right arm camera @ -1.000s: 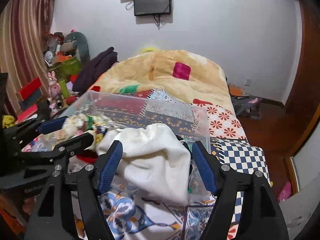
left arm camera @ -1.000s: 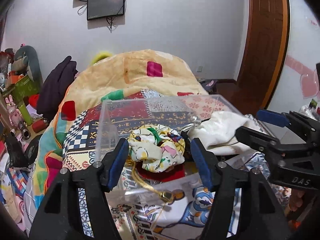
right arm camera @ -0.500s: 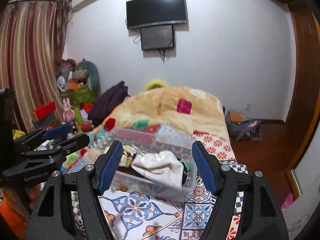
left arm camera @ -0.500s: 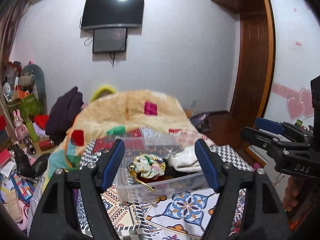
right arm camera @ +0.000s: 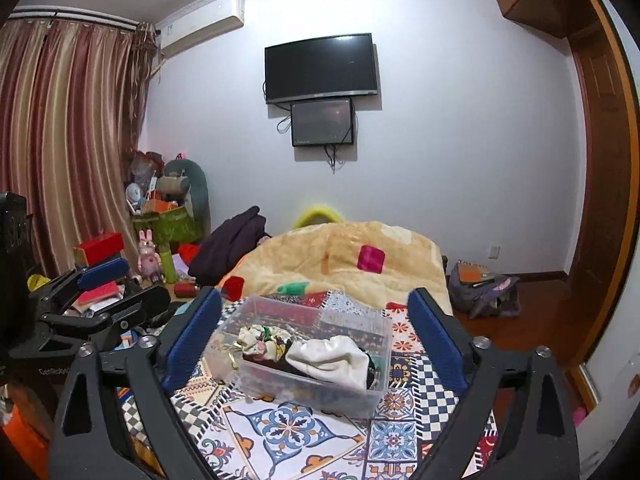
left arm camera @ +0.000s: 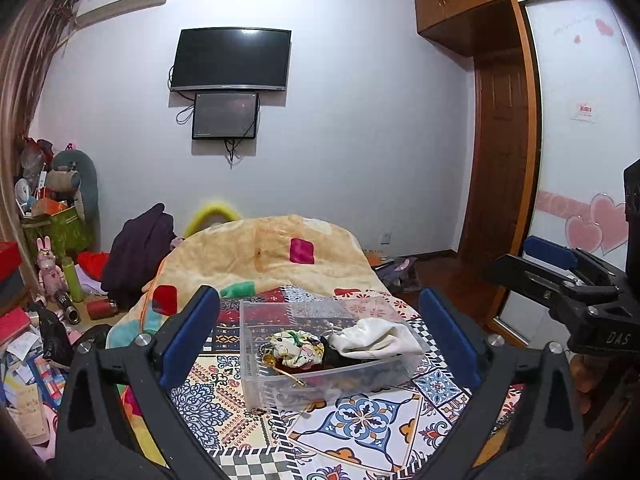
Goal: Organize soft objects
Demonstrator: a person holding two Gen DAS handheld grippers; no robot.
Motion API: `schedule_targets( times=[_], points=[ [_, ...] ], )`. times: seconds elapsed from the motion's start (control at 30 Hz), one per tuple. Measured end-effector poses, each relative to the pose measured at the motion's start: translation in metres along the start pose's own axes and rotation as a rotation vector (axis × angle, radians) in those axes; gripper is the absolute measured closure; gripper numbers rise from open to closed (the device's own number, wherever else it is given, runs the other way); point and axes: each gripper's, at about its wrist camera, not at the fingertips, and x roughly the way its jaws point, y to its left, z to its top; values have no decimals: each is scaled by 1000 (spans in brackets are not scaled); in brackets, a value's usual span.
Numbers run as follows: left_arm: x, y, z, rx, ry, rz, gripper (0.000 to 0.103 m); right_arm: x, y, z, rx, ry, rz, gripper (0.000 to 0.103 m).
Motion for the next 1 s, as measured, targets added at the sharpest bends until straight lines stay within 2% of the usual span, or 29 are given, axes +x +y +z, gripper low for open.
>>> schedule_targets(
  times=[1.0],
  points=[
    [-5,-11,3,35,-15,1,1,-17,-2,1,12,-39,-7,1]
  ],
)
